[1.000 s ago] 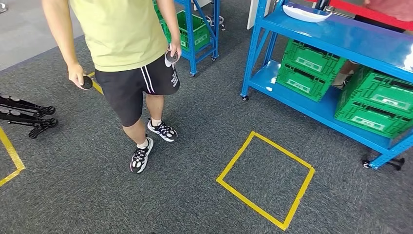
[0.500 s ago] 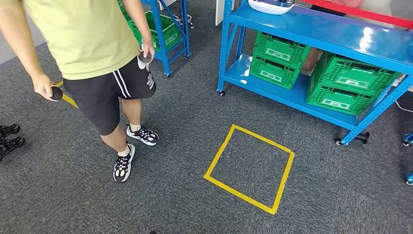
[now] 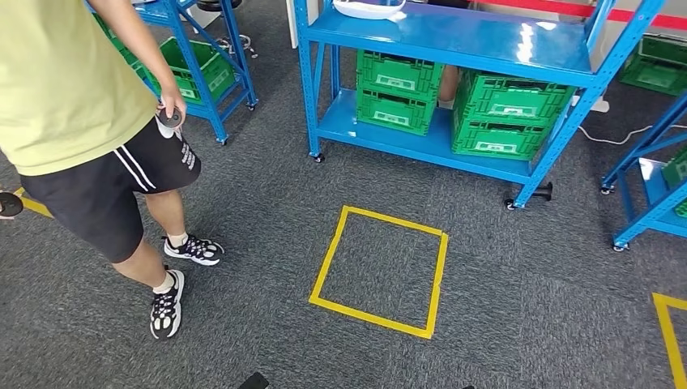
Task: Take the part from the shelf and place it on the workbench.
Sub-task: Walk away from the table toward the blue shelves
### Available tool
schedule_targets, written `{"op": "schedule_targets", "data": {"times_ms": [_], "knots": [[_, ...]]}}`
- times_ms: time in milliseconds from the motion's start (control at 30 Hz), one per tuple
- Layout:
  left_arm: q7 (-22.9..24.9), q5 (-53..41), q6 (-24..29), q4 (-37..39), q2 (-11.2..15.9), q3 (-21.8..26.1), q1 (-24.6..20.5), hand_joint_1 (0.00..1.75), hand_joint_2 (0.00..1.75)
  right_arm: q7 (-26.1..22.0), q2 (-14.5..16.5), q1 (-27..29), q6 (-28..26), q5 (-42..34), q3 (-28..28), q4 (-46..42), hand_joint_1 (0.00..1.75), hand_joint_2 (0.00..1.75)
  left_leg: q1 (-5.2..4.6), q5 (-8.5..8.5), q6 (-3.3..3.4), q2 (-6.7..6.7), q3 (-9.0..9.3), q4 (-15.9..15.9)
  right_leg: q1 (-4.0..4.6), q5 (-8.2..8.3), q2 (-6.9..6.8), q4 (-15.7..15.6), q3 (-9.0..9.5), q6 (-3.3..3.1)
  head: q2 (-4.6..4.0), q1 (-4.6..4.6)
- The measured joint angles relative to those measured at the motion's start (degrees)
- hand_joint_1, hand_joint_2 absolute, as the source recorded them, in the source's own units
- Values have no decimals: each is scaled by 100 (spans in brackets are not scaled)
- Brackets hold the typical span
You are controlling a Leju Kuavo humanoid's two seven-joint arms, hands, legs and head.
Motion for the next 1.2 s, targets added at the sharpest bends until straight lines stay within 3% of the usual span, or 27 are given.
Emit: {"op": "schedule_targets", "data": {"times_ms": [33,100,133,200,267,300,333,367,400,433,500,533,600,633,700,767,833,867,900,933,1000,1033,1167,1200], "knots": [[10,-11,-10,0,4,0,-20,0,175,-1,3,-4,3,-2,0,1,0,0,-7,0,28,-56,36,-101,-3,12,56,-1,-23,44,0,-1],[31,-35,-37,-3,8,0,-54,0,175,-10,3,16,8,-14,-1,1,0,0,-21,22,111,44,45,-131,-23,47,159,-27,-57,137,0,1],[43,-48,-49,-5,10,0,-67,0,175,-17,3,37,9,-18,-2,1,0,0,-23,42,158,104,56,-154,-25,35,122,-6,-78,172,0,1],[56,-61,-63,-9,16,0,-78,0,175,-20,4,50,11,-10,-4,1,0,0,-6,81,236,252,66,-204,-19,-174,-157,328,-250,220,0,40],[60,-62,-72,-8,21,0,-63,0,175,-4,7,22,31,16,-4,1,0,0,-22,80,268,422,60,-208,-14,-551,-456,1067,-614,261,0,86],[62,-63,-75,-7,24,0,-52,0,175,8,6,10,47,33,-4,1,0,0,-28,74,272,513,57,-206,-19,-675,-509,1401,-776,279,0,92],[63,-63,-79,-7,26,0,-46,0,175,19,6,7,63,48,-4,1,0,0,-31,66,274,600,58,-203,-26,-698,-537,1574,-855,292,0,93],[62,-64,-83,-7,28,0,-46,0,175,32,5,8,74,61,-4,1,0,0,-32,57,271,680,61,-199,-32,-618,-561,1530,-821,297,0,94],[60,-63,-89,-7,29,0,-50,0,175,40,4,8,78,71,-4,1,0,0,-32,46,261,752,69,-194,-35,-453,-605,1250,-662,292,0,96],[56,-63,-95,-8,28,0,-55,0,175,49,2,2,79,78,-4,1,0,0,-35,30,245,818,83,-185,-31,-269,-711,831,-421,277,0,98],[50,-63,-102,-8,26,0,-62,0,175,62,-1,-23,79,91,-4,-1,0,0,-62,-15,187,933,104,-165,4,-65,-916,153,-47,208,0,97],[47,-63,-103,-8,26,0,-66,0,175,65,-1,-31,81,97,-4,-1,0,0,-75,-33,155,979,117,-162,23,-47,-966,7,26,169,0,94],[43,-62,-105,-12,21,0,-76,0,175,75,-2,-24,97,110,-4,-1,0,0,-83,-51,88,1070,157,-183,35,-51,-870,-27,17,98,0,87],[40,-62,-105,-16,19,0,-81,0,175,79,-3,-15,107,114,-4,-1,0,0,-74,-69,50,1043,172,-171,23,-38,-816,-45,20,68,0,86],[34,-61,-106,-23,19,1,-81,0,175,77,-4,-14,126,117,-4,-1,0,0,-52,-256,-20,779,75,93,-18,-5,-714,-82,34,3,0,58],[32,-60,-106,-19,27,2,-58,0,175,45,-4,-27,135,115,-4,-1,0,0,-34,-625,-55,472,-267,807,-34,3,-623,-89,32,-39,0,16],[33,-60,-106,-13,34,2,-17,0,175,41,-4,-25,161,103,-5,-1,0,0,-28,-820,-69,397,-606,1442,-33,-2,-521,-87,33,-51,0,0],[36,-59,-106,-10,38,2,-2,0,175,67,-4,-17,183,95,-5,-1,0,0,-25,-751,-70,392,-656,1482,-35,-4,-472,-84,38,-49,0,-5],[39,-60,-106,-9,44,2,4,0,175,108,-4,-11,212,89,-6,-1,0,44,-20,-568,-67,391,-589,1274,-38,-9,-432,-79,46,-40,0,-8],[44,-60,-106,-9,50,2,2,0,175,153,-4,-7,242,83,-7,-1,0,87,-13,-325,-63,386,-430,884,-43,-17,-398,-71,56,-24,0,-11],[63,-58,-105,-9,57,2,-12,0,175,220,-3,-7,298,75,-9,-1,0,175,-7,-12,-26,347,-120,144,-32,-42,-351,-43,63,37,0,-22],[74,-58,-105,-8,56,2,-15,0,175,252,-3,-9,314,75,-10,-1,0,175,-2,45,2,329,-44,-54,-19,-55,-338,-26,58,66,0,-23],[102,-51,-102,-8,46,6,-1,0,175,360,-4,-1,339,97,-11,-1,0,175,-18,57,94,321,-39,-122,1,-64,-333,-31,50,-47,0,-11],[104,-43,-102,-8,47,7,-2,0,175,378,-3,-2,349,104,-11,-1,0,175,-27,58,114,318,-40,-121,-2,-49,-336,-44,59,-41,0,-10]]}}
